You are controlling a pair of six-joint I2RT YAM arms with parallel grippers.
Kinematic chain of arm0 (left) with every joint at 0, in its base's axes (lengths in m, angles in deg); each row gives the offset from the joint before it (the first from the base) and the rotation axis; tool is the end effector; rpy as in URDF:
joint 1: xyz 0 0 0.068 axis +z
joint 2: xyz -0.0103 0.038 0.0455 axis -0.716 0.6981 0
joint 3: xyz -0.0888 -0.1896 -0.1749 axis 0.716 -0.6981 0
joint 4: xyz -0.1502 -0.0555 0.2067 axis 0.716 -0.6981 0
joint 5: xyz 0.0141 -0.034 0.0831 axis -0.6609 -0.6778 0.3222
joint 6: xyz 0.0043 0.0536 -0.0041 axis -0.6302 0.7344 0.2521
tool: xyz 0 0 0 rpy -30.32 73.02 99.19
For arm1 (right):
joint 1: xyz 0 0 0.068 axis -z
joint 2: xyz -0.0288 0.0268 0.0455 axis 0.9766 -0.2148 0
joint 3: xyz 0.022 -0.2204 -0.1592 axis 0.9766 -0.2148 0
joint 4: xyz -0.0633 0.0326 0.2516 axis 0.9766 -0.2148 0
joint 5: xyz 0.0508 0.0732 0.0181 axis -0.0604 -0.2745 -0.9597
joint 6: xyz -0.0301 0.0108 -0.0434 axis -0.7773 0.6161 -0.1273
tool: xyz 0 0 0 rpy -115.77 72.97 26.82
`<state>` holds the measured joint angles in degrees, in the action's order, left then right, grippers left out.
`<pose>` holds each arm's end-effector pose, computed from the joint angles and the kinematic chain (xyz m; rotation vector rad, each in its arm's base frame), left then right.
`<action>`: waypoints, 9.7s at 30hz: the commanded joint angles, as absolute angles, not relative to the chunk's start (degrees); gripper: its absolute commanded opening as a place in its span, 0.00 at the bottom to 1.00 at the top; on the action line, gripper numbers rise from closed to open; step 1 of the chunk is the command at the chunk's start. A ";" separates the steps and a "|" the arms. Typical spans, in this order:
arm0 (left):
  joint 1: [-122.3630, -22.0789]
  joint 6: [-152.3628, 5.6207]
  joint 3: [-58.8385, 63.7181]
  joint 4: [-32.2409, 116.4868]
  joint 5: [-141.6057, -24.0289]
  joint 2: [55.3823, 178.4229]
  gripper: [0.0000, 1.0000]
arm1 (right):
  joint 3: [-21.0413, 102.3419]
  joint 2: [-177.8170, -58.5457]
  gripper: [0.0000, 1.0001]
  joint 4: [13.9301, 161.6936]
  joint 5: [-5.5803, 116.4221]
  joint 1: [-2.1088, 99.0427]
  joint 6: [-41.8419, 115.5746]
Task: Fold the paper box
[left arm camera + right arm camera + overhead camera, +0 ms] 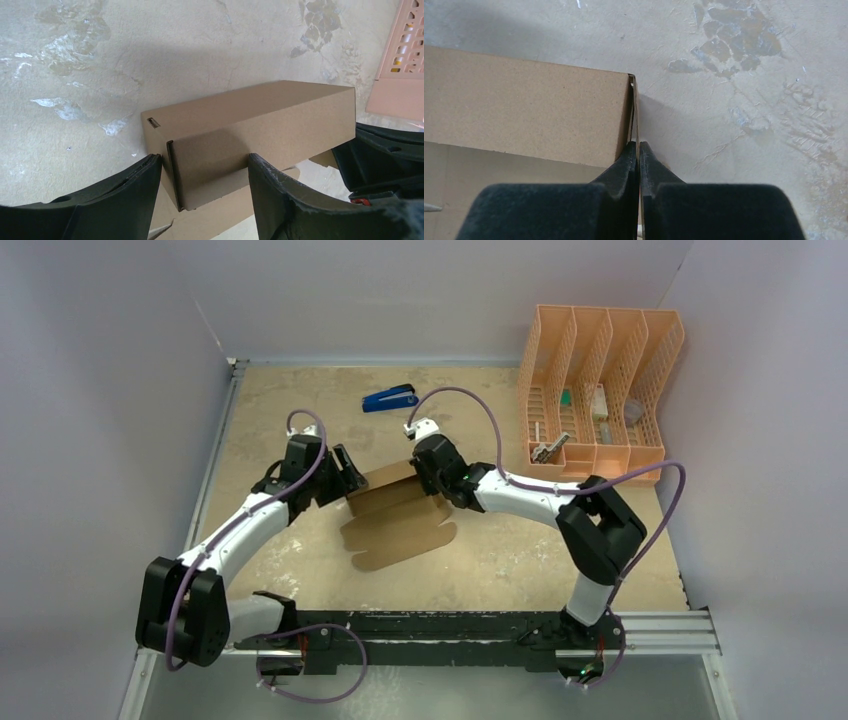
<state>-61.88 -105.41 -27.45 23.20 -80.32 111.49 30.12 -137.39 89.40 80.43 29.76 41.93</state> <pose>0.2416 -0.0736 0.2239 -0.5274 2.3740 -0.6137 0.2705 0.2829 0.2204 -0.4967 2.0920 0.2811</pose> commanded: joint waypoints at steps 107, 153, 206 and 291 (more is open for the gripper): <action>-62.07 -98.32 -25.43 22.08 -77.44 114.19 0.63 | 23.05 -138.70 0.65 105.22 28.57 45.77 6.67; -60.81 -97.93 -25.27 20.60 -79.53 113.21 0.65 | 13.81 -128.79 0.83 103.46 18.65 45.41 11.34; -82.37 -102.71 -36.07 22.34 -77.91 93.62 0.59 | 21.01 -120.33 0.37 74.95 73.41 24.53 51.62; -67.11 -101.52 -29.57 23.97 -64.89 95.71 0.67 | 41.67 -144.15 0.00 77.65 84.43 25.04 62.64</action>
